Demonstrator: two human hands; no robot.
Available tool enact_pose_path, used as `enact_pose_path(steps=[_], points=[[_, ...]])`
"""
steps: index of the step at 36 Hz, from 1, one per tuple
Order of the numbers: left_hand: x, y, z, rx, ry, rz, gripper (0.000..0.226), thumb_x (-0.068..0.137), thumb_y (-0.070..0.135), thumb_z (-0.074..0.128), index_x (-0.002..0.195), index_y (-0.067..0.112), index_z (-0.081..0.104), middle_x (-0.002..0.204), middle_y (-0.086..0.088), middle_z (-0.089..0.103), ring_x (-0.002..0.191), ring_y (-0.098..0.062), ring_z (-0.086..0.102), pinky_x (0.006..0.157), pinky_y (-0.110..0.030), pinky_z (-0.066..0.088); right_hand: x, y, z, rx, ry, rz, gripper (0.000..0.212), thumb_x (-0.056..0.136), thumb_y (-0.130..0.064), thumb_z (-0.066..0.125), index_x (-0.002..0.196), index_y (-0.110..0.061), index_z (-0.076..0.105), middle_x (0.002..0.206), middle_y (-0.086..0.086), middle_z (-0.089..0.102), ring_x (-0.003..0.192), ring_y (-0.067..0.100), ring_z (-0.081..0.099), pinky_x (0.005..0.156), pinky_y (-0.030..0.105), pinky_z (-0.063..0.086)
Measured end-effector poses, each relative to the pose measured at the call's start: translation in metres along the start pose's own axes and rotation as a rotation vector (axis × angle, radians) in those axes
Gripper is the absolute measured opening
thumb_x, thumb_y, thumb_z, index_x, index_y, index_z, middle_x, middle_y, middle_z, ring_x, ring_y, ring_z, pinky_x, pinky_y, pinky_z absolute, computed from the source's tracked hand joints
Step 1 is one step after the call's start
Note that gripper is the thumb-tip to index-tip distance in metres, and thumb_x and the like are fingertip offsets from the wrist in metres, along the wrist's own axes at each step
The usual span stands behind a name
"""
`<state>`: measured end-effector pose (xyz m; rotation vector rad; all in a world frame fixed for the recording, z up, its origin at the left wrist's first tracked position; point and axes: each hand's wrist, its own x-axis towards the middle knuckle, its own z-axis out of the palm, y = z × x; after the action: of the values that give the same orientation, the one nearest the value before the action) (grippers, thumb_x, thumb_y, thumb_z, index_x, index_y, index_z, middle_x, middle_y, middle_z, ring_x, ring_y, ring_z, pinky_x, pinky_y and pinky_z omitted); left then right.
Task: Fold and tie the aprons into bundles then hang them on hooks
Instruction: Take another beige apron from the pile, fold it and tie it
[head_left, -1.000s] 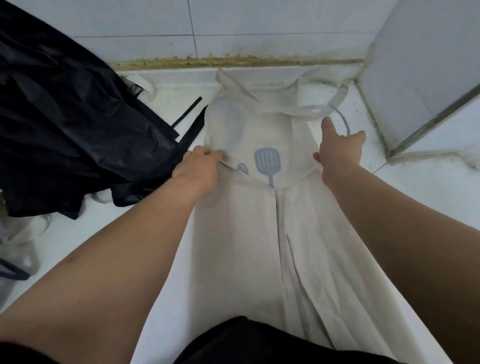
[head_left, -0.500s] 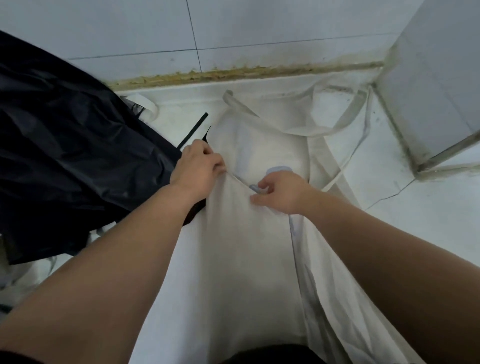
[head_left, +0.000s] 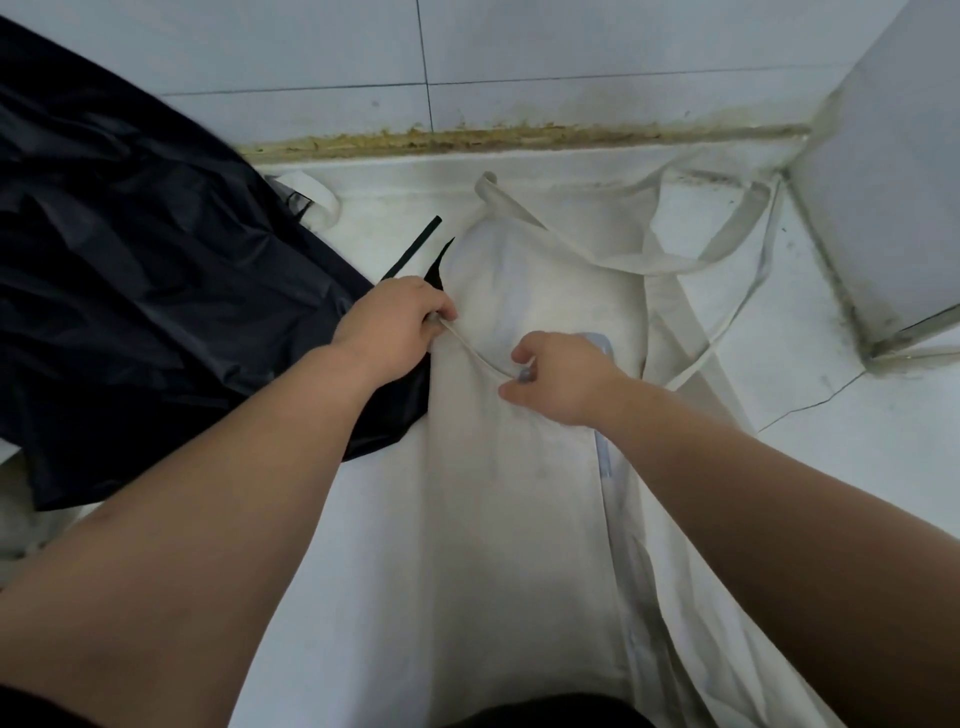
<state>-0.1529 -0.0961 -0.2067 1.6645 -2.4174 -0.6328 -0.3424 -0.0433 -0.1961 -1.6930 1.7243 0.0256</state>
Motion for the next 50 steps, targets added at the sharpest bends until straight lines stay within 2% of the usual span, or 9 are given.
enact_pose_path(steps=[14, 18, 22, 27, 30, 35, 40, 45, 50], points=[[0.012, 0.005, -0.016, 0.346, -0.112, -0.122, 0.025, 0.096, 0.039, 0.048, 0.113, 0.023, 0.058, 0.126, -0.005, 0.037, 0.118, -0.027, 0.035, 0.099, -0.040, 0.029, 0.005, 0.004, 0.000, -0.029, -0.050, -0.050, 0.040, 0.088, -0.023, 0.065, 0.125, -0.011, 0.053, 0.122, 0.005, 0.058, 0.115, 0.022, 0.053, 0.087, 0.019, 0.035], [-0.001, 0.025, -0.001, 0.237, 0.010, -0.145, 0.040, 0.088, 0.015, 0.052, 0.128, 0.019, 0.050, 0.135, -0.007, 0.034, 0.123, -0.028, 0.034, 0.099, -0.038, 0.029, -0.002, 0.009, -0.003, 0.019, 0.110, -0.012, 0.031, 0.089, -0.028, 0.060, 0.118, -0.018, 0.057, 0.097, 0.000, 0.058, 0.107, 0.020, 0.056, 0.087, 0.020, 0.036], [-0.019, 0.050, 0.011, 0.094, 0.116, -0.044, 0.037, 0.091, 0.014, 0.053, 0.127, 0.017, 0.055, 0.133, -0.006, 0.041, 0.121, -0.026, 0.039, 0.098, -0.038, 0.035, -0.022, 0.019, -0.020, 0.124, 0.304, 0.030, 0.010, 0.089, -0.026, 0.056, 0.096, -0.019, 0.057, 0.098, 0.003, 0.061, 0.096, 0.023, 0.056, 0.081, 0.028, 0.043], [-0.045, 0.088, 0.024, -0.027, -0.083, 0.080, 0.028, 0.093, 0.019, 0.051, 0.118, 0.021, 0.066, 0.118, -0.007, 0.056, 0.110, -0.024, 0.053, 0.090, -0.035, 0.045, -0.058, 0.041, -0.024, 0.016, 0.212, 0.032, 0.023, 0.087, -0.029, 0.059, 0.069, -0.022, 0.046, 0.085, -0.001, 0.055, 0.088, 0.021, 0.055, 0.076, 0.027, 0.040], [-0.061, 0.102, 0.036, -0.016, -0.247, 0.064, 0.031, 0.092, 0.028, 0.054, 0.120, 0.022, 0.065, 0.123, -0.004, 0.058, 0.112, -0.024, 0.056, 0.092, -0.033, 0.045, -0.081, 0.053, -0.016, -0.007, 0.085, 0.043, 0.023, 0.083, -0.036, 0.067, 0.092, -0.019, 0.054, 0.098, -0.002, 0.052, 0.103, 0.021, 0.054, 0.082, 0.026, 0.038], [-0.091, 0.117, 0.052, 0.066, -0.377, -0.033, 0.063, 0.089, 0.039, 0.060, 0.146, 0.026, 0.036, 0.155, -0.003, 0.022, 0.141, -0.025, 0.024, 0.112, -0.039, 0.029, -0.115, 0.068, 0.002, -0.084, -0.111, 0.032, 0.083, 0.075, -0.030, 0.077, 0.143, -0.016, 0.032, 0.136, 0.011, 0.040, 0.122, 0.028, 0.045, 0.095, 0.030, 0.040], [-0.111, 0.128, 0.070, 0.027, -0.235, -0.097, 0.057, 0.089, 0.026, 0.059, 0.143, 0.027, 0.041, 0.150, -0.005, 0.029, 0.136, -0.029, 0.027, 0.110, -0.037, 0.030, -0.122, 0.081, 0.015, -0.113, 0.008, -0.029, 0.066, 0.087, -0.011, 0.057, 0.145, -0.015, 0.027, 0.137, 0.016, 0.041, 0.123, 0.033, 0.045, 0.100, 0.033, 0.039], [-0.121, 0.147, 0.086, -0.376, -0.162, -0.170, 0.035, 0.091, 0.019, 0.060, 0.126, 0.018, 0.062, 0.129, -0.002, 0.057, 0.119, -0.015, 0.053, 0.099, -0.020, 0.037, -0.119, 0.093, 0.014, 0.147, 0.191, 0.060, 0.030, 0.094, -0.017, 0.050, 0.123, -0.010, 0.055, 0.119, 0.010, 0.060, 0.109, 0.027, 0.056, 0.086, 0.027, 0.041], [-0.120, 0.164, 0.083, -0.604, -0.197, -0.291, 0.030, 0.099, 0.030, 0.046, 0.115, 0.018, 0.068, 0.119, 0.001, 0.065, 0.111, -0.016, 0.057, 0.101, -0.033, 0.042, -0.108, 0.091, 0.010, 0.204, 0.224, 0.023, 0.021, 0.090, -0.022, 0.053, 0.070, -0.017, 0.052, 0.072, -0.003, 0.053, 0.081, 0.023, 0.055, 0.075, 0.033, 0.045]])
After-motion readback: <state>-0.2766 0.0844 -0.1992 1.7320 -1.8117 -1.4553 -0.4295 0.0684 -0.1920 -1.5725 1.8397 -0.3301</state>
